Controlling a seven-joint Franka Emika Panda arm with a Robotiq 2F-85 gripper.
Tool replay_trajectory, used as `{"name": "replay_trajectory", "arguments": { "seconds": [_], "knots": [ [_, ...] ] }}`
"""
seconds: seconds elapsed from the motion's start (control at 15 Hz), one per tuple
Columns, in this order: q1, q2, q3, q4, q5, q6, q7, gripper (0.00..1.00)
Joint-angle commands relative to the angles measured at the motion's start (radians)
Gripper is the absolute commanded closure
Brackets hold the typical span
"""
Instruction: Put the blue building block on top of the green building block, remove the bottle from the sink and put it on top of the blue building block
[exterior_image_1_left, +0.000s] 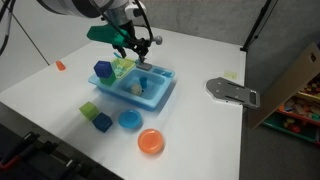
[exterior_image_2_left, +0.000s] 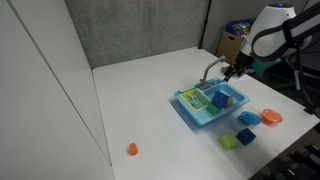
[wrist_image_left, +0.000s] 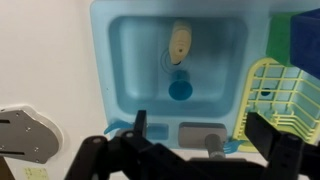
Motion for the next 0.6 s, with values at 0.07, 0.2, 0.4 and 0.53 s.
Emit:
{"name": "replay_trajectory", "arguments": {
  "seconds": [0.07,0.2,0.4,0.53],
  "knots": [
    [-0.026,0.064,0.006,0.034,0.021,0.013,0.022,0.00],
    [-0.034,0.093,0.011,0.041,0.035,0.027,0.019,0.00],
    [-0.038,0.137,0.016,0.055,0.055,0.043,0.020,0.00],
    [-0.034,0.161,0.010,0.062,0.057,0.046,0.030,0.00]
  ]
}}
